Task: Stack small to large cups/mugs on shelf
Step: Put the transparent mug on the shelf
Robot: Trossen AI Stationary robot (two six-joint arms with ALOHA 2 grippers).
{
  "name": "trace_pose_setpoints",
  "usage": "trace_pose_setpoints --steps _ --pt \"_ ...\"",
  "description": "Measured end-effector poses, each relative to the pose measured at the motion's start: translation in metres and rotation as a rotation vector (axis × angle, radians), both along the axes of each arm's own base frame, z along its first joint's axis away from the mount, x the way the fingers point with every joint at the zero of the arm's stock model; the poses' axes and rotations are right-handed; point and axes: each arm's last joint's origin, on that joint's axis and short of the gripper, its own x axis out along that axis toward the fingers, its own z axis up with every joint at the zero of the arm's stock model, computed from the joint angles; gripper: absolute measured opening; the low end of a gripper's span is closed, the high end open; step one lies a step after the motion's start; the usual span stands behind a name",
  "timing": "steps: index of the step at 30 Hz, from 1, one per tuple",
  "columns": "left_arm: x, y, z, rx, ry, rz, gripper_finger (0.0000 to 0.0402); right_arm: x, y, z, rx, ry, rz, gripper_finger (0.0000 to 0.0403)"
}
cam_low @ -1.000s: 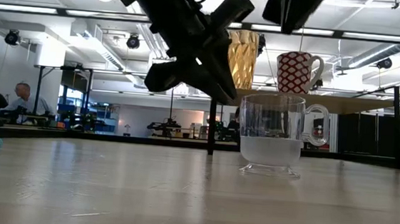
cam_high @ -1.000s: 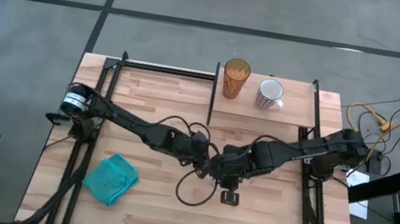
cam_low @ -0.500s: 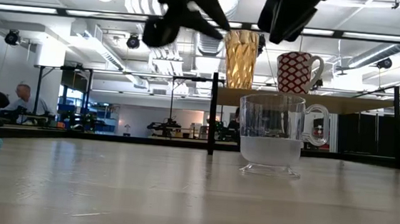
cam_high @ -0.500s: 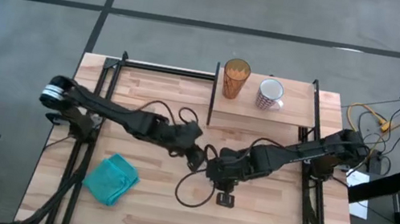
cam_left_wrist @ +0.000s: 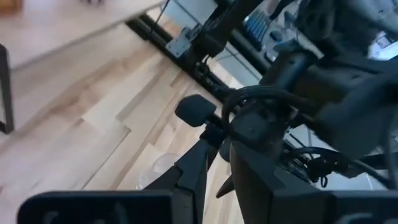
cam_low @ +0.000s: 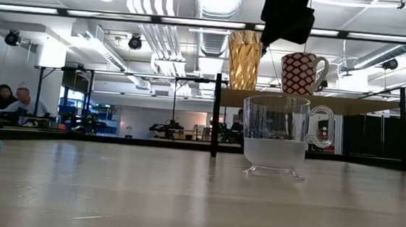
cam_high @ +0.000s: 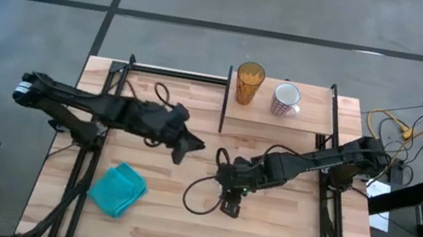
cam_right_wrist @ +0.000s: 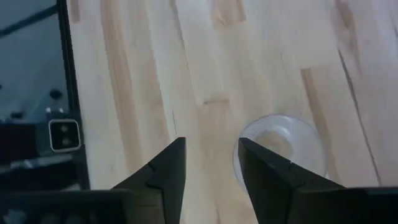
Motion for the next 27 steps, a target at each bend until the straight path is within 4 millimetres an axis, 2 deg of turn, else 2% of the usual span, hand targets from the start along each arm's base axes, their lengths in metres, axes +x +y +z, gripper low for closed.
trace_pose_setpoints --steps 7,13,18,27 --pt "-0.017 0.003 0.016 0.036 -0.07 0.002 0.0056 -0.003 -0.003 -0.011 0.047 0.062 -0.22 0.0136" --pt "-0.022 0.004 0.022 0.062 -0.091 -0.006 0.0056 -0.006 -0.003 -0.02 0.076 0.101 -0.296 0.0125" --pt "-0.024 0.004 0.024 0.084 -0.103 -0.013 0.0056 -0.007 -0.003 -0.026 0.08 0.104 -0.306 0.012" --pt "-0.024 0.004 0.022 0.125 -0.093 -0.032 0.0056 -0.013 0.004 -0.038 0.027 0.1 -0.189 0.012"
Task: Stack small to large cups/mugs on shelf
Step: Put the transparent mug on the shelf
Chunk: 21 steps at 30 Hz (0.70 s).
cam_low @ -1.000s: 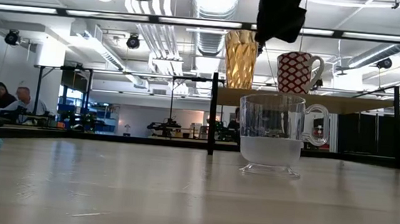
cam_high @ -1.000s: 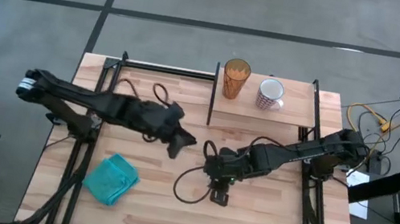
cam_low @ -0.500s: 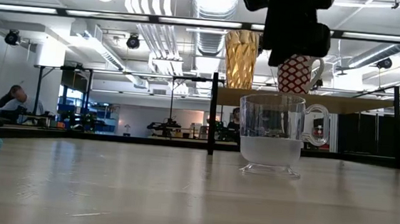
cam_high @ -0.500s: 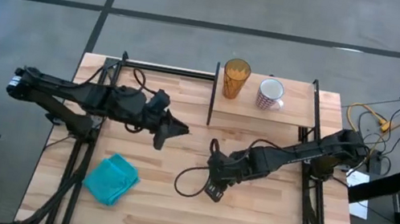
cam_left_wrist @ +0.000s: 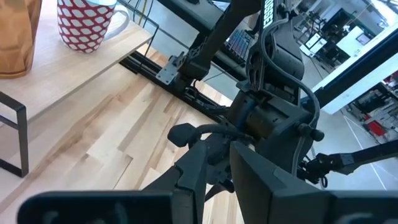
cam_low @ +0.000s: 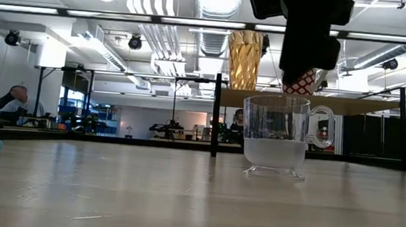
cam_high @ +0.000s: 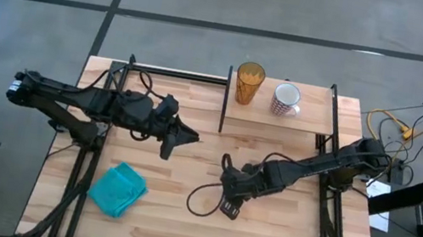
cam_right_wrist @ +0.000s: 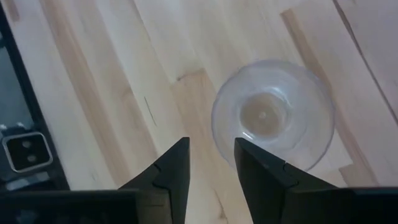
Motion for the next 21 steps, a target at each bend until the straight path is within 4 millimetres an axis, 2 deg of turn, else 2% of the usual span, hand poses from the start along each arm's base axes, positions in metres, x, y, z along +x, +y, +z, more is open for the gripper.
trace_pose_setpoints --steps 21 --pt "0.001 0.0 0.0 -0.001 -0.005 -0.002 0.0056 -0.012 -0.001 -0.023 -0.119 0.044 0.227 0.012"
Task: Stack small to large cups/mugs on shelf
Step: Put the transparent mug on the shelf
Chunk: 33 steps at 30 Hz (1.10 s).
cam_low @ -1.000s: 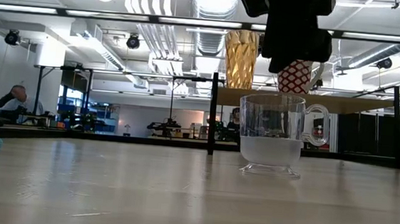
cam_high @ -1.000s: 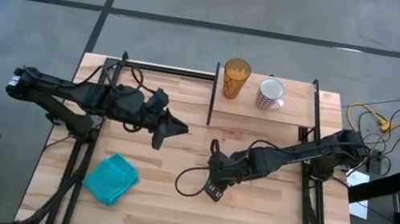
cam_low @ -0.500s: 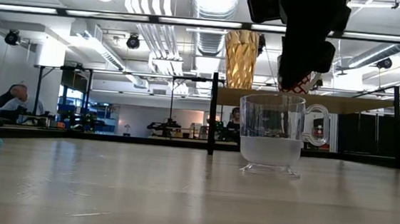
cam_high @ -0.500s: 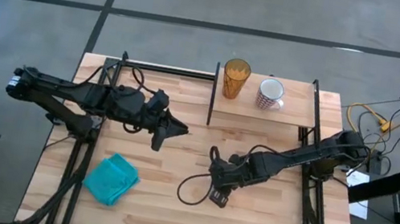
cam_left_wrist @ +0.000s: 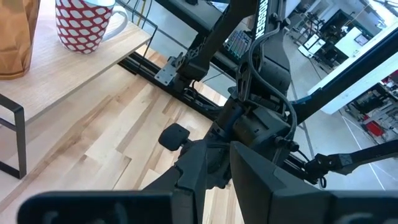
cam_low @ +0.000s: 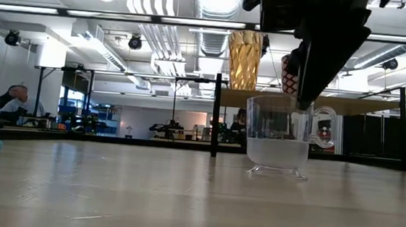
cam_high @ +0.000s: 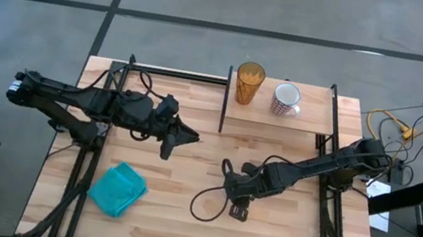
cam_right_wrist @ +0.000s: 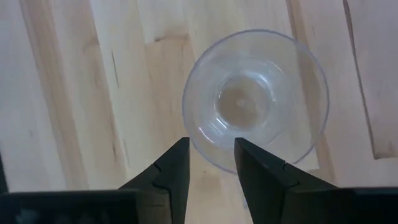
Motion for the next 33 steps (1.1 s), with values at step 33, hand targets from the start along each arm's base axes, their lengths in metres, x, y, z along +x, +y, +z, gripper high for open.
trace_pose_setpoints --steps 33 --pt "0.0 0.0 0.0 0.001 -0.001 0.006 0.0056 -0.025 -0.011 0.088 -0.153 0.294 -0.102 0.0009"
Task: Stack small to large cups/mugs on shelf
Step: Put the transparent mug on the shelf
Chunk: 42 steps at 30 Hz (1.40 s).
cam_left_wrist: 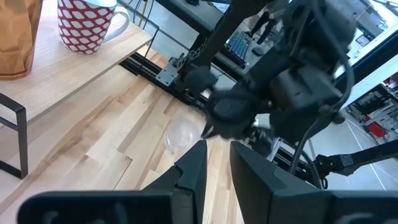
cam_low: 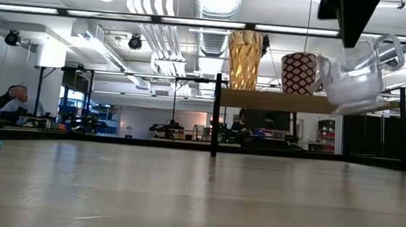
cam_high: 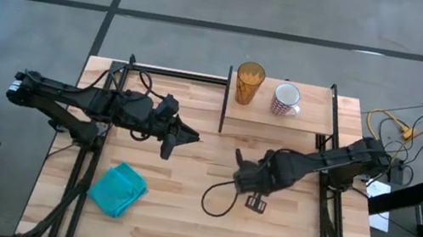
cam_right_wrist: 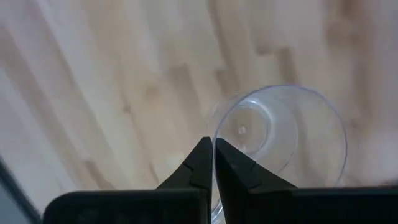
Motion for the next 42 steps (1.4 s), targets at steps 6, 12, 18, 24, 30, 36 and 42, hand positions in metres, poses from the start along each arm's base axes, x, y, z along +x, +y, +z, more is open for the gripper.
trace_pose_setpoints --steps 6,12,18,24,30,36,42 --pt "0.0 0.0 0.001 -0.001 -0.002 0.0 0.0056 -0.014 -0.007 0.03 -0.076 0.008 -0.025 0.0008" --pt "0.0 -0.001 0.001 -0.007 -0.004 -0.019 0.0056 -0.042 -0.019 0.057 -0.079 -0.111 -0.094 0.0008" --pt "0.0 -0.001 0.001 -0.009 -0.002 -0.025 0.0056 -0.08 -0.034 0.068 -0.107 -0.187 -0.153 0.0008" --pt "0.0 -0.001 0.001 -0.012 -0.006 -0.025 0.0056 -0.114 -0.056 0.081 -0.148 -0.319 -0.308 0.0008" --pt "0.001 -0.001 0.002 -0.04 -0.019 -0.018 0.0056 -0.136 -0.078 0.087 -0.186 -0.393 -0.42 0.0008" --pt "0.001 -0.001 0.003 -0.046 -0.031 -0.017 0.0056 -0.146 -0.099 0.084 -0.217 -0.364 -0.435 0.0008" --pt "0.001 -0.001 0.003 -0.047 -0.03 -0.017 0.0056 -0.154 -0.12 0.085 -0.222 -0.322 -0.411 0.0008"
